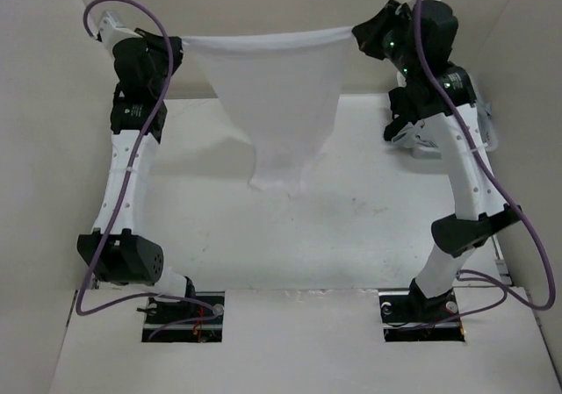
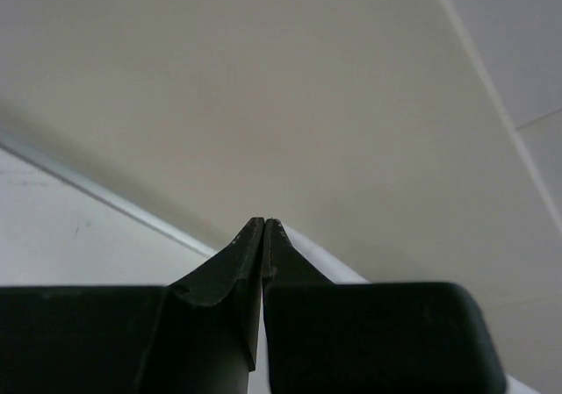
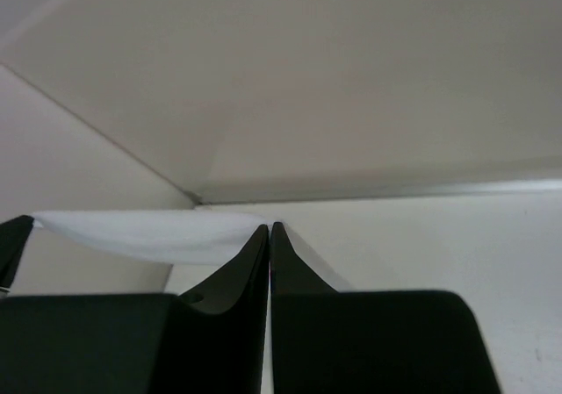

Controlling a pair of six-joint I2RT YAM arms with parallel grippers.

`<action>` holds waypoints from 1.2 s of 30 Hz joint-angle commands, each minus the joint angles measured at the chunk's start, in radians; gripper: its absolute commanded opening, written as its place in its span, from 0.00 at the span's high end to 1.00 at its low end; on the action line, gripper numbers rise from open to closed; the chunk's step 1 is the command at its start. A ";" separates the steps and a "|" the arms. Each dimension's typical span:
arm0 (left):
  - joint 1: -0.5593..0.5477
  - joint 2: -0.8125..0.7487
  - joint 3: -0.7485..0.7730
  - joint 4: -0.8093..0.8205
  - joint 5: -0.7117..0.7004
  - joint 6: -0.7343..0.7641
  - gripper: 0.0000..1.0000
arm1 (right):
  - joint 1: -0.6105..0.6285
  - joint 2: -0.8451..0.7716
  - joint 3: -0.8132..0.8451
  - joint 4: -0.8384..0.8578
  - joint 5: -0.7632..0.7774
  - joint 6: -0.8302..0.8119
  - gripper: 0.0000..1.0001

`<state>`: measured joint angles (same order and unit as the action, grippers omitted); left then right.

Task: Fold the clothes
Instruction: Flatten the tank top out, then fold the tank top

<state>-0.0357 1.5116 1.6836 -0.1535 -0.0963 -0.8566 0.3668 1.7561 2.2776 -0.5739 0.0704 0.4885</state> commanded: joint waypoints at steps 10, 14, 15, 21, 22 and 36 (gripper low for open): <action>0.009 -0.381 -0.279 0.155 0.011 0.031 1.00 | 0.025 -0.357 -0.405 0.172 0.009 -0.004 0.97; -0.029 -0.594 -0.614 0.169 -0.040 0.047 1.00 | 0.079 -0.582 -0.913 0.301 0.026 0.034 0.97; -0.033 -0.650 -0.707 0.167 -0.042 0.042 1.00 | 0.103 -0.637 -1.037 0.333 0.037 0.048 0.97; -0.019 -1.000 -1.137 -0.002 -0.025 0.048 1.00 | 0.272 -0.883 -1.567 0.402 0.115 0.179 0.97; -0.014 -1.057 -1.182 -0.056 -0.019 0.048 1.00 | 0.310 -0.912 -1.625 0.395 0.121 0.202 0.97; -0.115 -1.381 -1.107 -0.528 -0.161 -0.088 1.00 | 0.873 -1.172 -1.736 0.066 0.361 0.536 0.97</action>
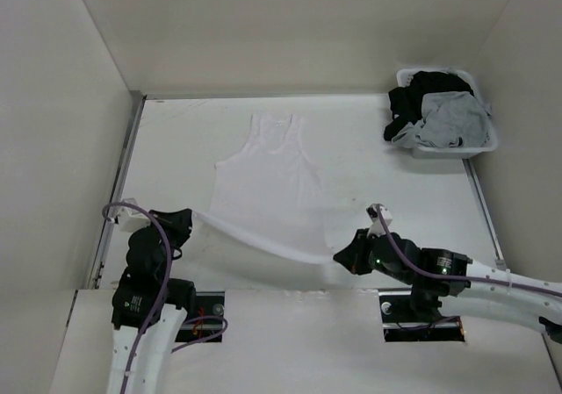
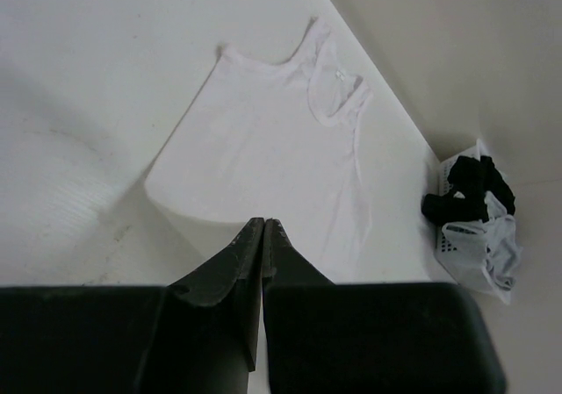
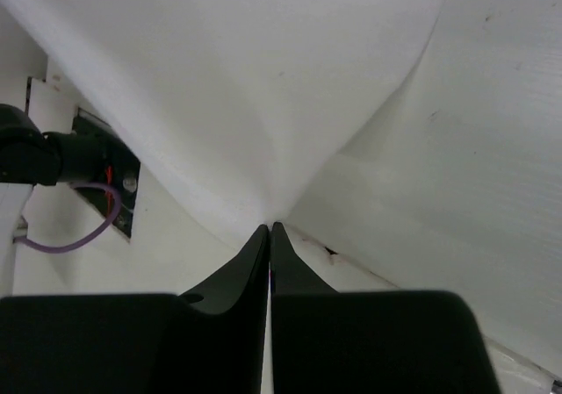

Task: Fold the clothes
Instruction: Fold the tank top

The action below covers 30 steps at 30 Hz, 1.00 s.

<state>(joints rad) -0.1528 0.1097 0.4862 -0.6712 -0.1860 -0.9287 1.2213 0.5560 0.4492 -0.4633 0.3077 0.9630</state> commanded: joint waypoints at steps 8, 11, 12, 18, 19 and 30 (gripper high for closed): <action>0.025 0.595 0.147 0.594 -0.090 -0.031 1.00 | -0.493 0.428 0.385 0.230 -0.096 -0.306 0.98; 0.022 0.883 0.236 0.761 -0.084 -0.039 1.00 | -0.653 0.641 0.508 0.330 -0.198 -0.348 0.98; 0.026 0.966 0.276 0.800 -0.081 -0.035 1.00 | -0.682 0.692 0.543 0.345 -0.218 -0.354 0.98; 0.029 1.391 0.579 0.878 -0.075 -0.036 1.00 | -0.838 1.040 0.805 0.414 -0.309 -0.365 0.98; 0.031 1.456 0.639 0.874 -0.076 -0.029 1.00 | -0.858 1.094 0.850 0.416 -0.326 -0.365 0.98; 0.074 1.880 0.981 0.759 -0.030 0.004 0.75 | -0.966 1.541 1.234 0.408 -0.372 -0.285 0.44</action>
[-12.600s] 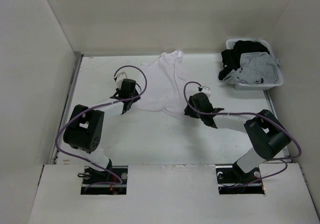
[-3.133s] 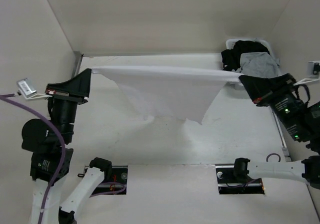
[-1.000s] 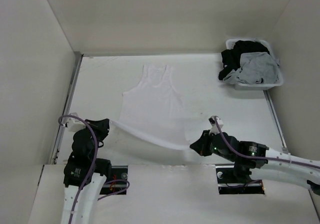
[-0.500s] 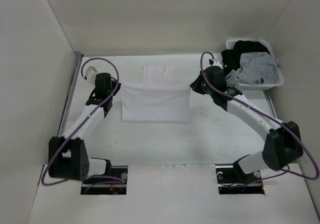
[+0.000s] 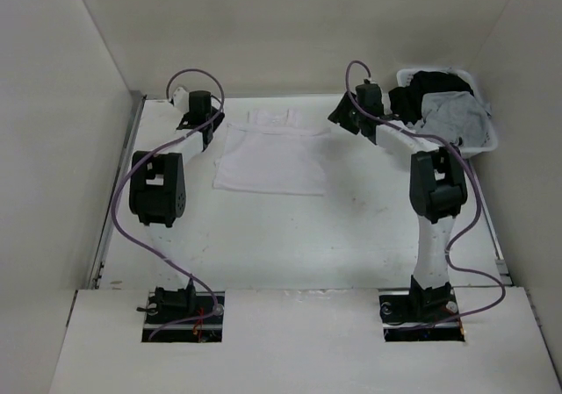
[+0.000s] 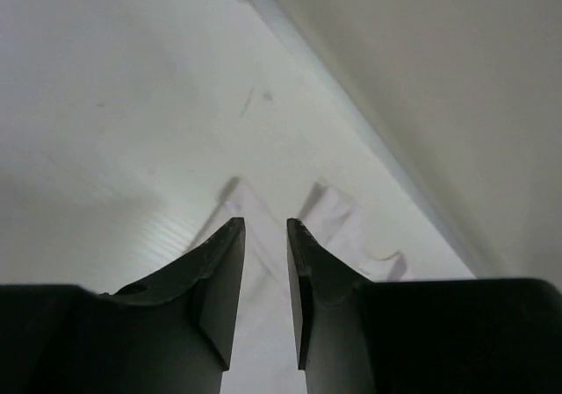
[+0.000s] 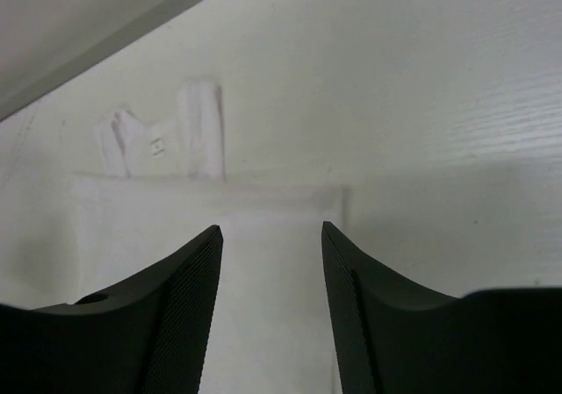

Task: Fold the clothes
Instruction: Fold the tank top

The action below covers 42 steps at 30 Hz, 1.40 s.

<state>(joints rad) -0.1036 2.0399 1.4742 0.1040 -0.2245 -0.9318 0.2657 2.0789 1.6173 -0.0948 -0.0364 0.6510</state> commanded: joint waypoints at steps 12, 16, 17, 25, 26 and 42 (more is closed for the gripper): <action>-0.028 -0.630 -0.862 0.152 -0.049 -0.025 0.71 | 0.128 -0.463 -0.672 0.263 0.021 0.067 0.91; 0.011 -0.718 -0.960 0.149 -0.013 -0.004 0.64 | 0.184 -0.522 -0.778 0.280 0.044 0.073 0.68; 0.020 -0.712 -0.962 0.149 0.019 -0.001 0.64 | 0.194 -0.525 -0.796 0.293 0.049 0.073 0.63; 0.022 -0.612 -0.939 0.238 0.143 0.013 0.58 | 0.198 -0.500 -0.879 0.352 0.032 0.131 0.49; 0.018 -0.607 -0.939 0.235 0.139 0.013 0.58 | 0.198 -0.493 -0.879 0.354 0.030 0.136 0.49; 0.029 -0.489 -0.933 0.266 0.113 -0.027 0.79 | 0.198 -0.385 -0.892 0.414 -0.031 0.193 0.55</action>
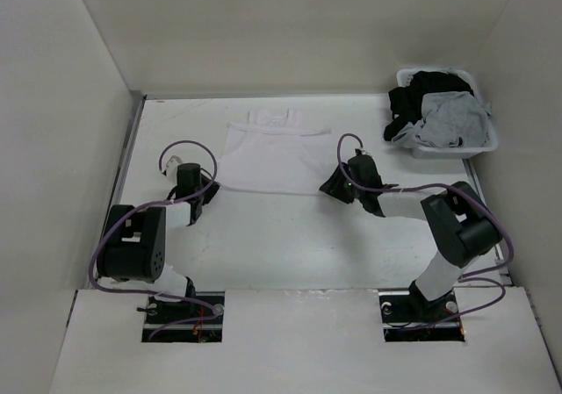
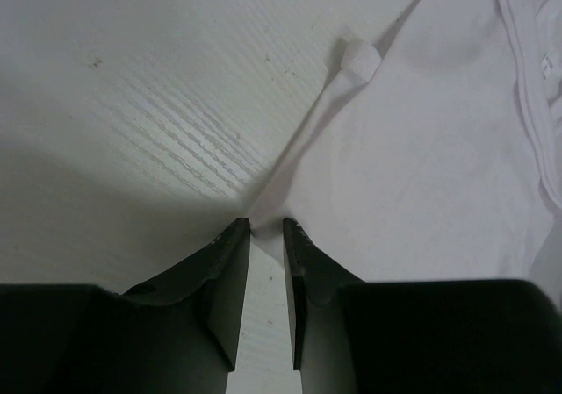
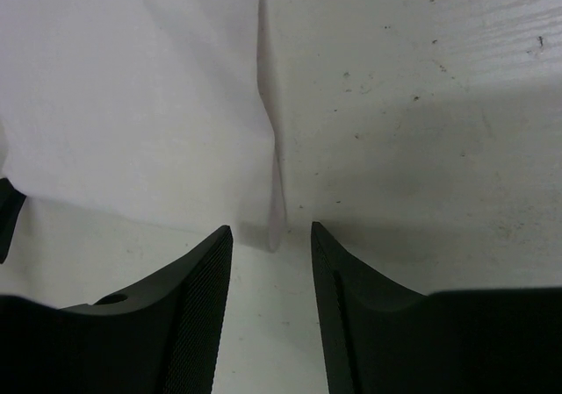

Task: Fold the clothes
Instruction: Fold the tank top

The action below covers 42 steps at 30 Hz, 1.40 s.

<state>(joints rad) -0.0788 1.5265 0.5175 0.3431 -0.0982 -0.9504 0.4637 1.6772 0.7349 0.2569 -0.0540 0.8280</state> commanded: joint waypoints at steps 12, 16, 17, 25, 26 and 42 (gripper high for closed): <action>0.003 0.051 0.015 0.105 -0.023 -0.042 0.97 | 0.000 0.064 0.018 0.051 -0.059 0.034 0.65; -0.002 0.031 0.006 0.106 -0.035 -0.039 0.98 | 0.000 0.073 0.024 0.048 -0.086 0.051 0.68; -0.002 0.029 0.004 0.106 -0.035 -0.037 0.98 | 0.000 0.075 0.024 0.048 -0.083 0.051 0.70; -0.002 -0.139 -0.043 0.103 -0.015 -0.044 1.00 | 0.011 -0.092 -0.041 0.101 -0.021 0.054 0.95; -0.003 -0.208 -0.050 0.084 -0.009 -0.045 1.00 | 0.016 -0.147 -0.054 0.090 -0.012 0.037 0.95; -0.043 -1.170 0.363 -0.792 0.014 0.067 1.00 | 0.561 -1.111 0.253 -0.876 0.500 -0.075 0.94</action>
<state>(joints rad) -0.1093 0.3901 0.8055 -0.2317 -0.0944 -0.9237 0.9123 0.5964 0.8928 -0.3801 0.2504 0.7464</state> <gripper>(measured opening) 0.014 0.056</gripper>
